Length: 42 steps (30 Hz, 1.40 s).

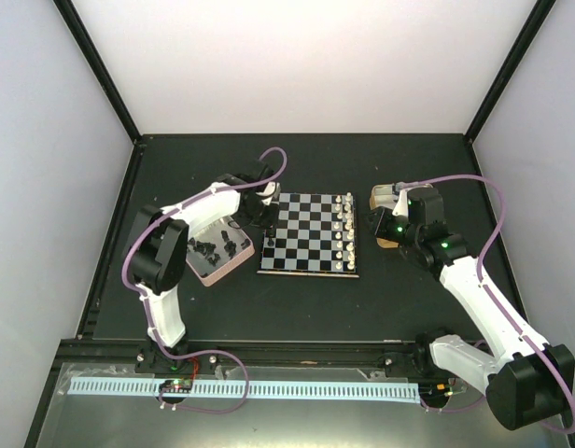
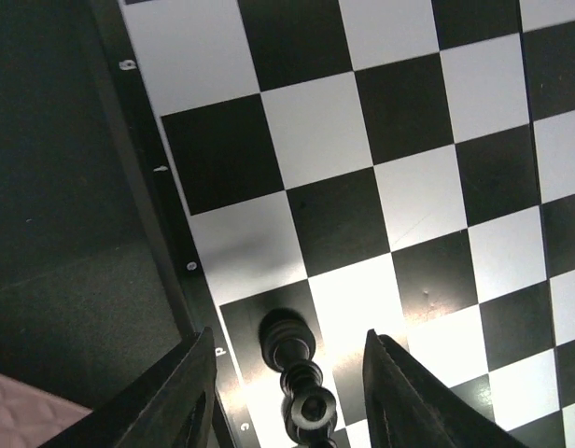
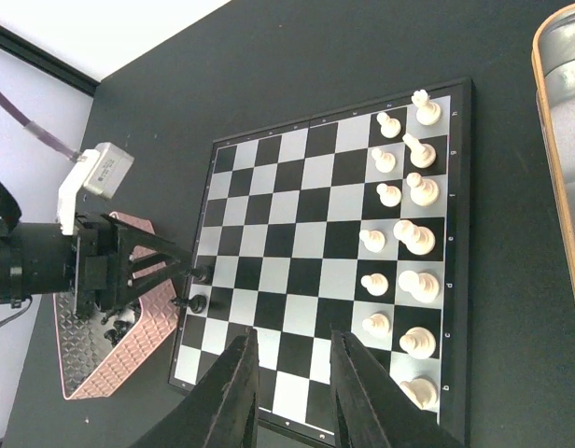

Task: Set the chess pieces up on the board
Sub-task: Place the chess piece on the chessboard, then pick up the chess piece from the storage box.

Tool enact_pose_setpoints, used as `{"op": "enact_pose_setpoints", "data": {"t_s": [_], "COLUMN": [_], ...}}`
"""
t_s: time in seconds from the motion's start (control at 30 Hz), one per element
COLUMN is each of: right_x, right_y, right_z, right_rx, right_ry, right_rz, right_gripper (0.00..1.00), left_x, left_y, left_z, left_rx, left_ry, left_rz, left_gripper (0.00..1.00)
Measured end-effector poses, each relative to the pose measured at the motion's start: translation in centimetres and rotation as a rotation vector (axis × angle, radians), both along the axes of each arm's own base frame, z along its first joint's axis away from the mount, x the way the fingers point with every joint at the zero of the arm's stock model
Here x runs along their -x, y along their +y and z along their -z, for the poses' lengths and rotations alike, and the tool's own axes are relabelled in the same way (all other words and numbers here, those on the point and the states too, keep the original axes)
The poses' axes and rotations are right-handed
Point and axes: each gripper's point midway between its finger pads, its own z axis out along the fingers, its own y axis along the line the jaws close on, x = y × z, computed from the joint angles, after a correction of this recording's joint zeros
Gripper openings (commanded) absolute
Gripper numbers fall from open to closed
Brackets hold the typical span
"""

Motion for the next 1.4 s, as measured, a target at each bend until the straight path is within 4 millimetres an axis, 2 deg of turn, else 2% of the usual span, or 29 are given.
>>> {"op": "enact_pose_setpoints", "data": {"t_s": [0.13, 0.27, 0.37, 0.47, 0.57, 0.63, 0.73, 1.2, 1.4], "right_x": [0.0, 0.0, 0.0, 0.0, 0.0, 0.0, -0.1, -0.1, -0.1], "right_y": [0.0, 0.0, 0.0, 0.0, 0.0, 0.0, 0.1, 0.2, 0.2], "right_z": [0.0, 0.0, 0.0, 0.0, 0.0, 0.1, 0.3, 0.5, 0.5], "right_rx": [0.0, 0.0, -0.001, -0.001, -0.002, -0.003, -0.002, -0.001, -0.001], "right_ry": [0.0, 0.0, 0.0, 0.002, 0.004, 0.005, 0.012, 0.019, 0.019], "right_rz": [0.0, 0.0, 0.0, 0.001, 0.002, 0.001, -0.001, -0.003, -0.003], "right_gripper": [0.23, 0.23, 0.23, 0.23, 0.23, 0.23, 0.23, 0.23, 0.23], "left_x": [-0.4, -0.6, 0.2, 1.1, 2.2, 3.1, 3.8, 1.9, 1.6], "left_y": [0.6, 1.8, 4.1, 6.7, 9.5, 11.1, 12.5, 13.5, 13.6], "left_z": [-1.5, -4.4, -6.4, -6.9, -5.3, -3.5, -1.5, 2.9, 3.8], "left_rx": [-0.015, -0.013, -0.011, -0.018, -0.041, -0.064, -0.085, -0.086, -0.093], "left_ry": [-0.042, -0.124, -0.188, -0.218, -0.202, -0.163, -0.116, -0.053, -0.038], "left_rz": [-0.03, -0.092, -0.169, -0.258, -0.351, -0.401, -0.448, -0.546, -0.553], "left_gripper": [0.48, 0.44, 0.39, 0.36, 0.34, 0.34, 0.39, 0.41, 0.35]}}
